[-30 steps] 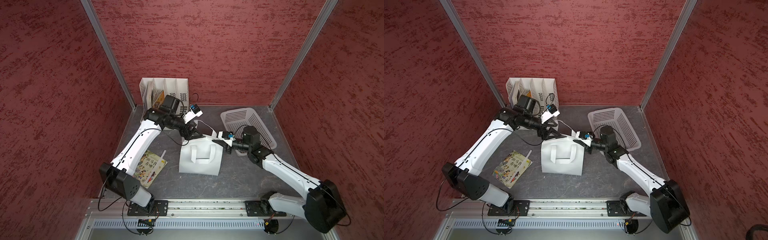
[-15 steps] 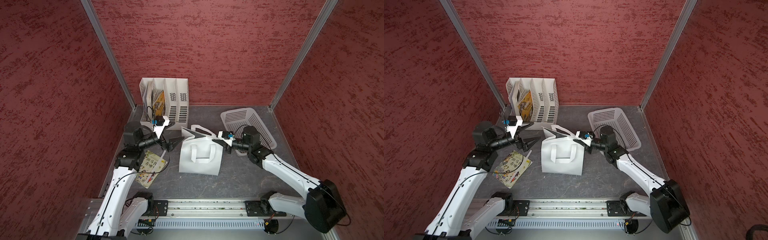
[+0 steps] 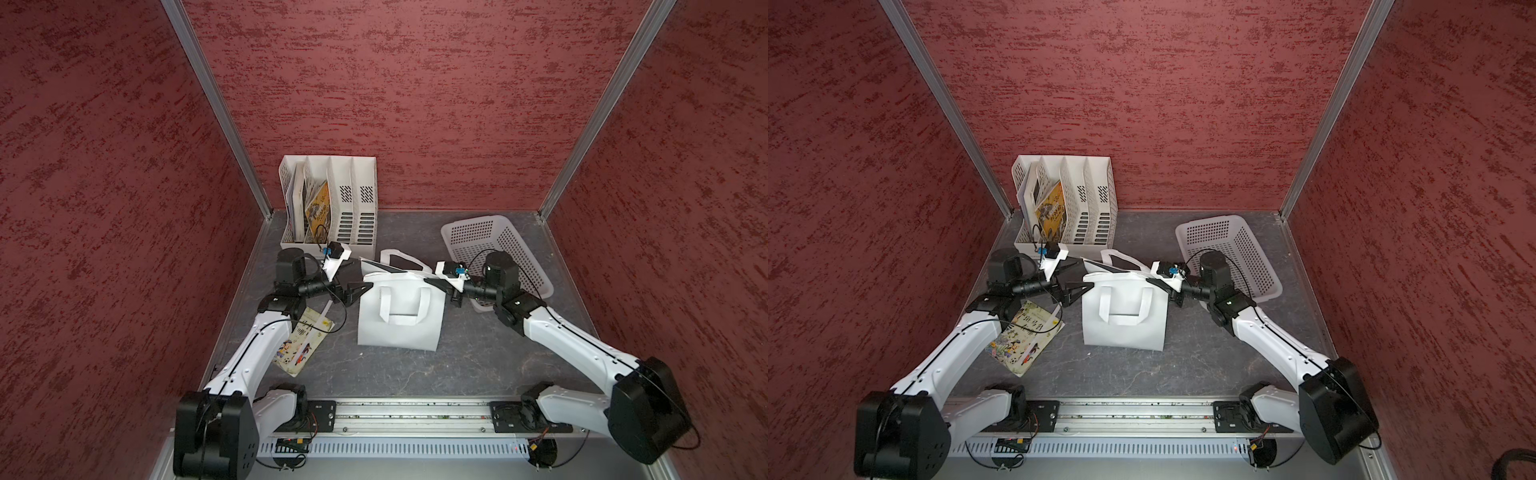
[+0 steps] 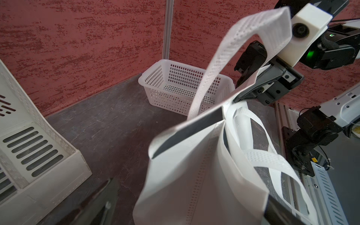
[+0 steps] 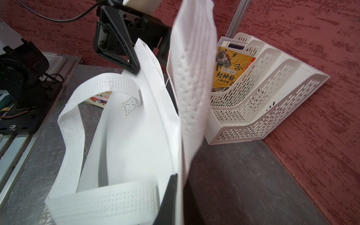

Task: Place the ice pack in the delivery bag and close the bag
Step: Close the delivery bag at the center of the board.

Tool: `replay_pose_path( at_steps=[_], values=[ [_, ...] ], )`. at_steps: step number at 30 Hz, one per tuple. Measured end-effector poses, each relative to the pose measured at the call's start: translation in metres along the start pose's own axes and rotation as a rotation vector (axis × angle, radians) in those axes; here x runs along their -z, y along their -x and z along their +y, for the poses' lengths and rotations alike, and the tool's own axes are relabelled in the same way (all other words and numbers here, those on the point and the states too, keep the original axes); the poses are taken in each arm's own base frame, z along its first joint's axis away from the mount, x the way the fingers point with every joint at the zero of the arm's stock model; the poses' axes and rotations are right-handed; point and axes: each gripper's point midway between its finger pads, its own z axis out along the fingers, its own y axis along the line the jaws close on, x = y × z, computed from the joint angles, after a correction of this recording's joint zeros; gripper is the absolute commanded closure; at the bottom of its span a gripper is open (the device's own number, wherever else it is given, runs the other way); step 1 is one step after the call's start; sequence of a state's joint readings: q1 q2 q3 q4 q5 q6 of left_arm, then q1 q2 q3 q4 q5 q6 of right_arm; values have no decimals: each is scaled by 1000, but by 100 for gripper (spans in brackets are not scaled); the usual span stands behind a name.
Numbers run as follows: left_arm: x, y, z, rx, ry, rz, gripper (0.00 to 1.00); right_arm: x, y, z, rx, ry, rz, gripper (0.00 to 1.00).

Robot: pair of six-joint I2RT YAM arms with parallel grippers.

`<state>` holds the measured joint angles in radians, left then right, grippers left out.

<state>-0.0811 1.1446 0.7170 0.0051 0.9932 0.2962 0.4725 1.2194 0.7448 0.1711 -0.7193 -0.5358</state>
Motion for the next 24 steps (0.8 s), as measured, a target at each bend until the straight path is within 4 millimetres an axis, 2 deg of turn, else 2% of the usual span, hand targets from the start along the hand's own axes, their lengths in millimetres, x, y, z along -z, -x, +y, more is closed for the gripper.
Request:
replay_pose_path(
  at_steps=[5, 7, 10, 12, 13, 16, 17, 19, 20, 22, 24],
  values=[
    [-13, 4, 9, -8, -64, -12, 1, 0, 0, 0, -3, 4, 4, 100],
    [-17, 7, 10, -8, -100, -19, 6, 1, 0, 1, -5, 8, 5, 100],
    [-24, 11, 9, -5, -165, -21, 21, 1, 1, 2, -9, 13, 8, 100],
    [-27, 11, 6, 1, -205, -20, 36, 1, 1, 2, -15, 14, 9, 100],
    [-27, 10, 5, 9, -223, -20, 45, 1, 1, 3, -19, 15, 10, 100],
    [-27, 6, -1, 31, -270, -18, 82, 1, 0, 3, -26, 16, 11, 100],
    [-26, 5, -3, 33, -284, -20, 90, 1, 0, 3, -28, 16, 11, 100],
    [-25, 5, -6, 38, -306, -23, 94, 1, 1, 2, -35, 15, 11, 100],
    [-24, 4, -7, 44, -313, -23, 94, 1, 1, 3, -38, 15, 11, 97],
    [-22, 4, -8, 52, -323, -24, 100, 1, 1, 2, -44, 16, 13, 86],
    [-21, 2, -9, 55, -328, -21, 100, 2, 1, 3, -56, 23, 24, 77]
  ],
)
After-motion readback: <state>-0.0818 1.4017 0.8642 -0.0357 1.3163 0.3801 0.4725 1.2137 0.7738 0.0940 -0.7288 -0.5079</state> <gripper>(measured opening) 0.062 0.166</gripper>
